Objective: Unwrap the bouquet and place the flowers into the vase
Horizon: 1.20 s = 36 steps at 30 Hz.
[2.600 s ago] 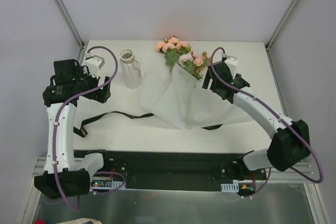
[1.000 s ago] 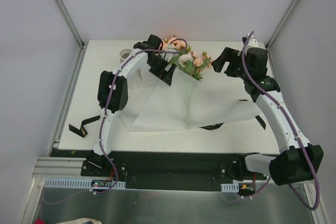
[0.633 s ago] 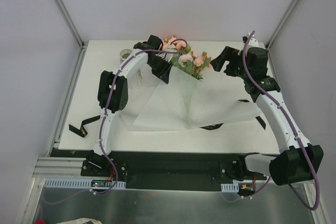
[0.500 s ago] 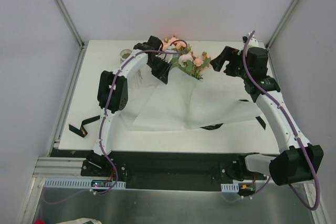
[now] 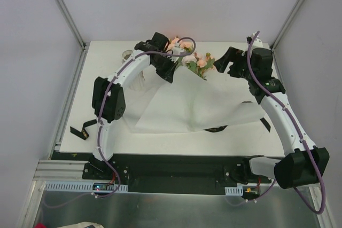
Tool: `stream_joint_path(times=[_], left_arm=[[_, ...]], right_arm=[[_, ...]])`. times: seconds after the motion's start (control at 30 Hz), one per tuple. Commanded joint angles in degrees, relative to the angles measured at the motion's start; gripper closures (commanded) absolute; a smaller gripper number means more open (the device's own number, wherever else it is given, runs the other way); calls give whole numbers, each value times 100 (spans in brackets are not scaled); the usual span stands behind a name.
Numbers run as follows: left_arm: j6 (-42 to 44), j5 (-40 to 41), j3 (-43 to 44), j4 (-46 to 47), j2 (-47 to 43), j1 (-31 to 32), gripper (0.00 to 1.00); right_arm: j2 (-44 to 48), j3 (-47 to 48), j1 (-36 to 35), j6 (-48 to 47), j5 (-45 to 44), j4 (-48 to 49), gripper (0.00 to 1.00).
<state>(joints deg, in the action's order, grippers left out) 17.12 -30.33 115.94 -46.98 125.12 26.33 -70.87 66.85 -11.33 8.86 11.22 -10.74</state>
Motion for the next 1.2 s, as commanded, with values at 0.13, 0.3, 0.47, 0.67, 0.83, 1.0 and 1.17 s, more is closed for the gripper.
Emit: stream_joint_path(times=[0.13,0.3,0.47,0.67,0.83,1.0,1.17], left_arm=[[116,211,-484,-258,-1964,627,100],[221,378,-871,-697,-3026,1356,95],[256,554,-1152,-1365,-3705,2305,93],[905,-120,-1583,-2251,-4241,3053,89],[1249,-808,-1355,-2790,-4198,3186,90],[1363,-757,-1293,-2790,-4303,3186,94],[1443,25,-846,-2790,-4601,3177,92]], right_arm=[[-41,574,43,-174,38,-129,9],[-58,733,35,-236,-15,-323,9],[100,689,35,-166,116,-604,9],[416,460,26,-323,301,-1060,9],[451,241,-35,-552,600,-1562,13],[-284,-65,-378,-772,906,-1512,15],[-1025,-146,-589,-842,1732,-1378,40]])
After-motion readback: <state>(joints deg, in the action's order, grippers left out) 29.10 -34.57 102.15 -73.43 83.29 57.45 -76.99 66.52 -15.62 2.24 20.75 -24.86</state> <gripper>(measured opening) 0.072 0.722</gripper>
